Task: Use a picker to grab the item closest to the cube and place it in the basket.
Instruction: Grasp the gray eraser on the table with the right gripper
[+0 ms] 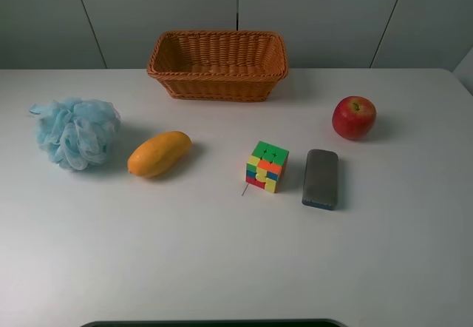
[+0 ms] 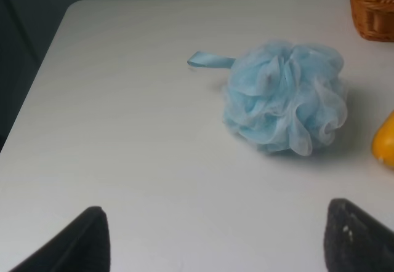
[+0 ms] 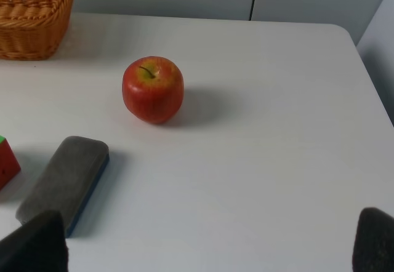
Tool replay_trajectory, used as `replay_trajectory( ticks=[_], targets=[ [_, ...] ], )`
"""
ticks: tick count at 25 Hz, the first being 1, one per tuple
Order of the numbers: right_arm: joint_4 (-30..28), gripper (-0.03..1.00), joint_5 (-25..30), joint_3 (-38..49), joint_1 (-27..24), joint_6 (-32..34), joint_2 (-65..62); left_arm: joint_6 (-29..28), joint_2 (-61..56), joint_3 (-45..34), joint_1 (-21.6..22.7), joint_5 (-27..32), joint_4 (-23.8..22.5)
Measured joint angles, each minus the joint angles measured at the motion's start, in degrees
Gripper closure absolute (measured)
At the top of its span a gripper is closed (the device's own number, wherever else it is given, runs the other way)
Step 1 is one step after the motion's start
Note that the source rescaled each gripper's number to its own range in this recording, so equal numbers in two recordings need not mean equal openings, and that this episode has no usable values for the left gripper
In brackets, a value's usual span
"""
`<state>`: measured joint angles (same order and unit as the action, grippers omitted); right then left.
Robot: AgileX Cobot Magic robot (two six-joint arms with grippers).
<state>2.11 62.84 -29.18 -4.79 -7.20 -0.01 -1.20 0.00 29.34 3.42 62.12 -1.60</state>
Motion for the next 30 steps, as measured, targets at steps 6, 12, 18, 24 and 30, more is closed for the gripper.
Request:
replay_trajectory(
  ticks=[6,12,18,24,30],
  targets=[
    [0.00,-0.03,0.00,0.00,0.00,0.00,0.00,0.00,0.00,0.00,0.00,0.00,0.00],
    [0.00,-0.03,0.00,0.00,0.00,0.00,0.00,0.00,0.00,0.00,0.00,0.00,0.00],
    [0.75,-0.03,0.70,-5.10,0.00,0.00,4.68,0.00,0.00,0.00,0.00,0.00,0.00],
    [4.64,-0.03,2.91,-20.00,0.00,-0.02,24.16,0.00,0.00,0.00,0.00,0.00,0.00],
    [10.24,-0.03,3.29,-31.37,0.00,0.99,45.29,0.00,0.00,0.00,0.00,0.00,0.00]
  ],
)
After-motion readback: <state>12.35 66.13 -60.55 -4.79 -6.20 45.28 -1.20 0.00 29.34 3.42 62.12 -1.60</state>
